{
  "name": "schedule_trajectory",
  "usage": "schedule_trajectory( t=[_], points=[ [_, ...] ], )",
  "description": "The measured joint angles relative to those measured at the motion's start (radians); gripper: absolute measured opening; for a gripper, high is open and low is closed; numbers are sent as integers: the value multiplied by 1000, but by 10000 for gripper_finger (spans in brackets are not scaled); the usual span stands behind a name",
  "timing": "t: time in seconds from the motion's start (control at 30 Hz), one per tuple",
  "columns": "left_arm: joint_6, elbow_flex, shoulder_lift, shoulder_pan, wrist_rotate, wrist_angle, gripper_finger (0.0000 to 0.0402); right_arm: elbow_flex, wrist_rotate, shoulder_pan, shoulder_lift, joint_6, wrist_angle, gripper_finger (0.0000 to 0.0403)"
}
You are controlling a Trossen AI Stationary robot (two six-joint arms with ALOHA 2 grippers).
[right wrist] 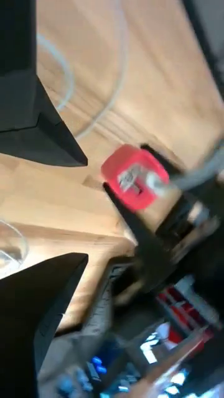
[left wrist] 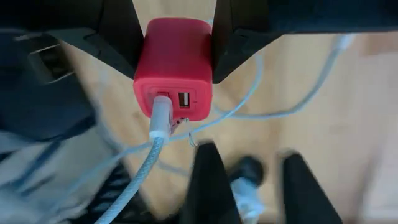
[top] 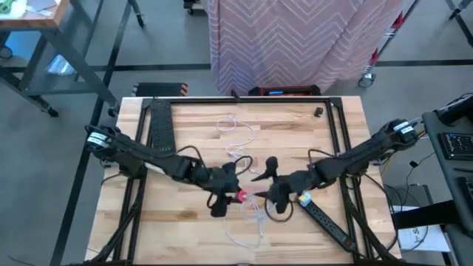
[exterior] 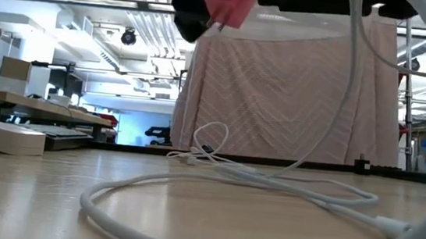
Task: Insert USB
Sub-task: Insert the pink charger adapter into the white outlet extension
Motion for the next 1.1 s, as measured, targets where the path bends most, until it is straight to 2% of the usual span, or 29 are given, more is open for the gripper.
schedule_trajectory(
  t=[0.13,0.27,0.43,0.53,0.67,0.83,1.1],
  points=[
    [-49,-74,0,59,184,156,136,110,-2,4,41,-100,-130,240],
    [-92,-143,0,94,244,259,138,219,-10,3,93,-203,-258,242],
    [-120,-226,0,107,251,412,136,316,-152,-23,182,-241,-358,251],
    [-141,-240,0,107,251,432,137,347,-138,-24,225,-290,-362,259],
    [-164,-244,11,100,241,444,137,371,-205,-29,248,-353,-357,272],
    [-171,-243,12,90,239,438,137,380,-222,-41,277,-370,-355,284],
    [-150,-241,11,54,236,455,138,378,-204,-64,295,-372,-355,256]
  ],
)
